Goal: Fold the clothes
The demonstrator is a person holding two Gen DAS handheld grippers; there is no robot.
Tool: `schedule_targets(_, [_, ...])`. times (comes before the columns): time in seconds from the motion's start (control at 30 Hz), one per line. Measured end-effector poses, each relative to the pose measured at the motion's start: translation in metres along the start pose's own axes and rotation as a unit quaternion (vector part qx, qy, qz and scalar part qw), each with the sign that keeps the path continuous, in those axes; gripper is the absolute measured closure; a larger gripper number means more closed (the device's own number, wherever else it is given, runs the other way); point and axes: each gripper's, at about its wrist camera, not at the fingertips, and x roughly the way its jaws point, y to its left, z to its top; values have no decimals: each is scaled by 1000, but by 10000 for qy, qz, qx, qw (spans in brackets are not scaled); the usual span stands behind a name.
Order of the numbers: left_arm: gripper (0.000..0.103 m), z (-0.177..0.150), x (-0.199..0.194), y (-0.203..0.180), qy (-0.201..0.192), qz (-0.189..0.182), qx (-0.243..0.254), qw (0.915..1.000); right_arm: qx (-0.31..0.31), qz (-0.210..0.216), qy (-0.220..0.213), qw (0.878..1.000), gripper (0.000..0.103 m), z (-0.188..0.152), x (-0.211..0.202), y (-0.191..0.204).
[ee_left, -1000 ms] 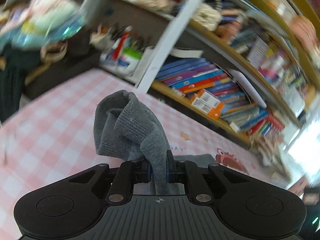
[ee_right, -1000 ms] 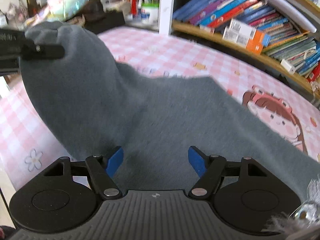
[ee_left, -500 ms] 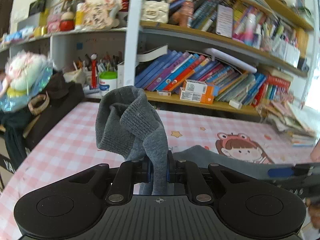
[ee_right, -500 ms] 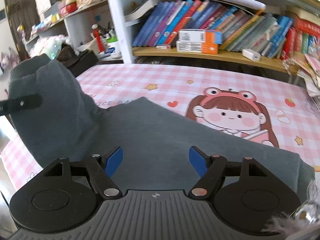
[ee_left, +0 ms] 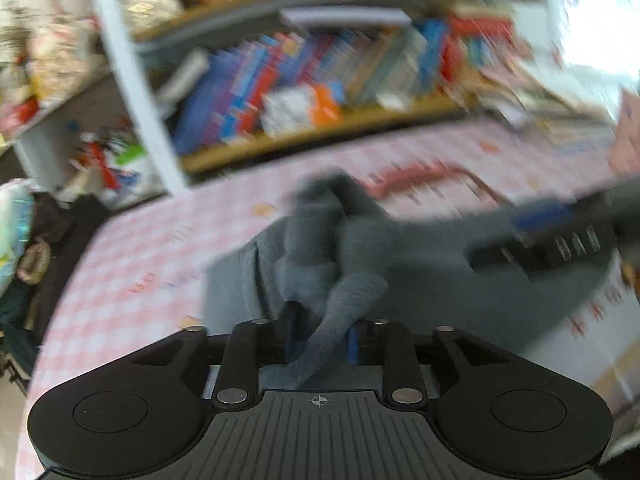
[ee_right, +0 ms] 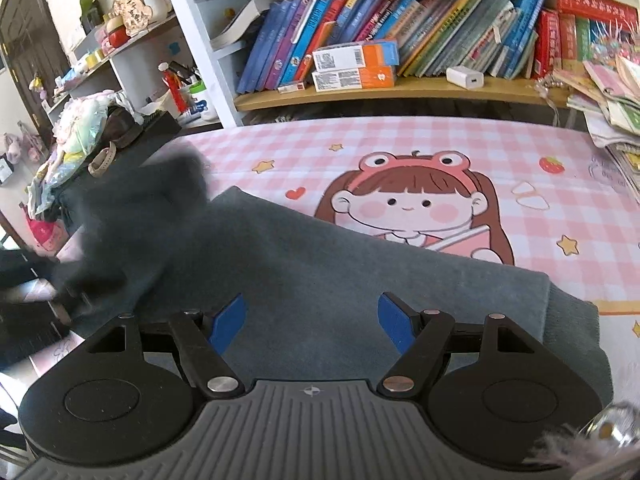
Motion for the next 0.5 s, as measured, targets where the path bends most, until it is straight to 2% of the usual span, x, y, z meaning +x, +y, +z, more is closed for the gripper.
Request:
schedule_targets(0.07, [68,-4,11,-18,284,-157,137,9994,91,26,38,9999,31,-1,0,-8])
schedule_targets(0.17, [58,-9,16,-37,542,-174,335,9978,295,97,114,9995,31,-1,1,-18])
schedule_targets(0.2, [43,-10,14,-38,541,-296,291,9977,363,121,140,9992,31,-2,2,-21])
schedule_targets(0.23, [34,-11,12,-38,540,-417,246,9974,439,158,170,9988,31,-2,2,-24])
schedule_targets(0.33, [33,-11,3,-39,488,-826,55,9954,727,426,287,9960,31,-1,5,-30])
schedule_targets(0.43, [33,-11,-17,-31,128,-1018,-169,9946,1010,781,352,9912,31,2,8,-31])
schedule_targets(0.5, [33,-12,-29,-8,-140,-954,-716,9928,1215,1037,402,9863,31,4,10,-30])
